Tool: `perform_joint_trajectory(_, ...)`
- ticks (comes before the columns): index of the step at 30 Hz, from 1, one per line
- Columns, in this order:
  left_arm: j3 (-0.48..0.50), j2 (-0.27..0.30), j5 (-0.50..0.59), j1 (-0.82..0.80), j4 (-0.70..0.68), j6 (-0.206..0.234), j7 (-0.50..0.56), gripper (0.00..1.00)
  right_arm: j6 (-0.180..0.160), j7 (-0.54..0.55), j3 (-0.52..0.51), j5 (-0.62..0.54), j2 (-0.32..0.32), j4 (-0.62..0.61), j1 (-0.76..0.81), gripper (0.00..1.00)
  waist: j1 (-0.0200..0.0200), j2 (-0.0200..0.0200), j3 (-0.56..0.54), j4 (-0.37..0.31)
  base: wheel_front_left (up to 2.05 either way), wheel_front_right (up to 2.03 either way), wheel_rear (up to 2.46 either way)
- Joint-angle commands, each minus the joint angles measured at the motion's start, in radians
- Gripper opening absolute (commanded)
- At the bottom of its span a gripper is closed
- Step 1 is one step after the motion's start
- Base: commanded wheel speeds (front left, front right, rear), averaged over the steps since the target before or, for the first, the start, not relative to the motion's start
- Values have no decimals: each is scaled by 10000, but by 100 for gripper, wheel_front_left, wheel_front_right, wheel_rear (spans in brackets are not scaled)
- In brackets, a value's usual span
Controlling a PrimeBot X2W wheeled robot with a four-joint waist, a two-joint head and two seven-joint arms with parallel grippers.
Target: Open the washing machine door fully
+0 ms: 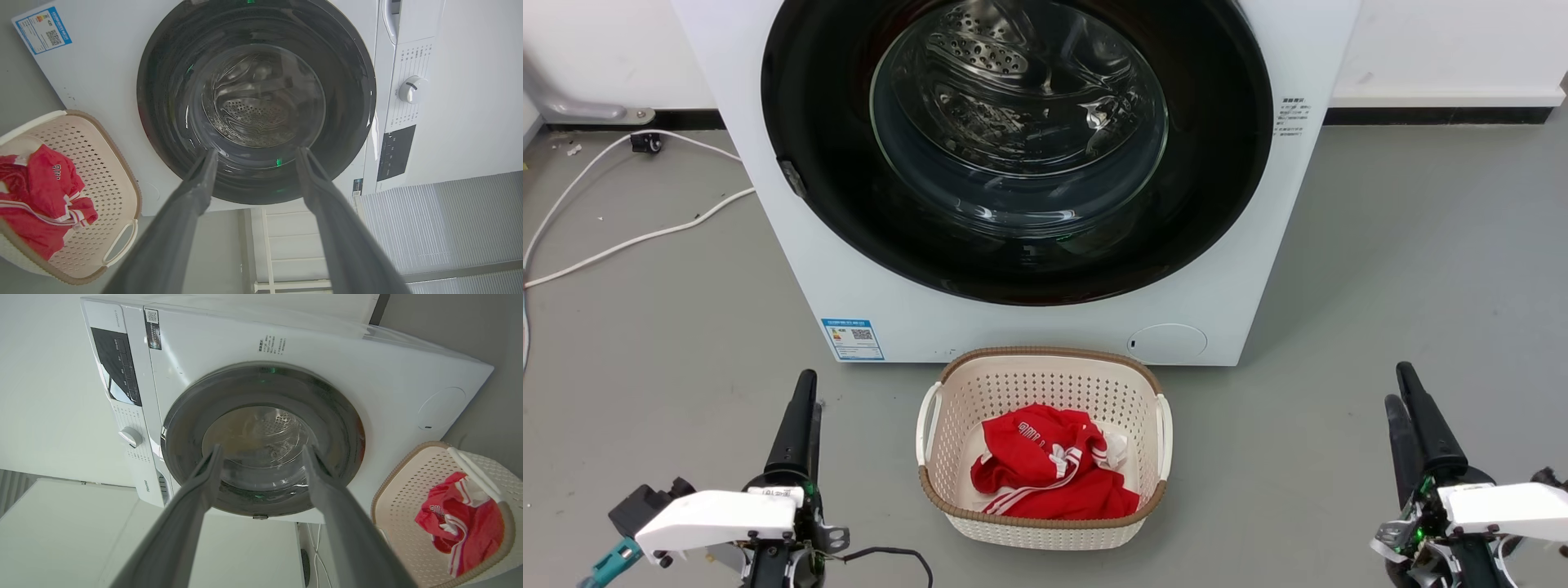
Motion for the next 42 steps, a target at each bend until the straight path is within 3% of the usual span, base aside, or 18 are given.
perform_joint_trajectory(1,9,40,446,-143,-329,-16,-127,100,2,-122,23,-537,-21,-330,-98,100,0,0,-1,-6,0,0,0)
perform_joint_trajectory(22,-325,34,5044,150,-1306,224,-951,100,3,-934,363,-6052,-3,-1326,161,100,0,0,-32,-28,0,0,0)
perform_joint_trajectory(42,-710,36,8333,279,-1292,530,-1583,100,2,-1286,496,-9515,14,-1438,389,100,0,0,-67,-47,0,0,0)
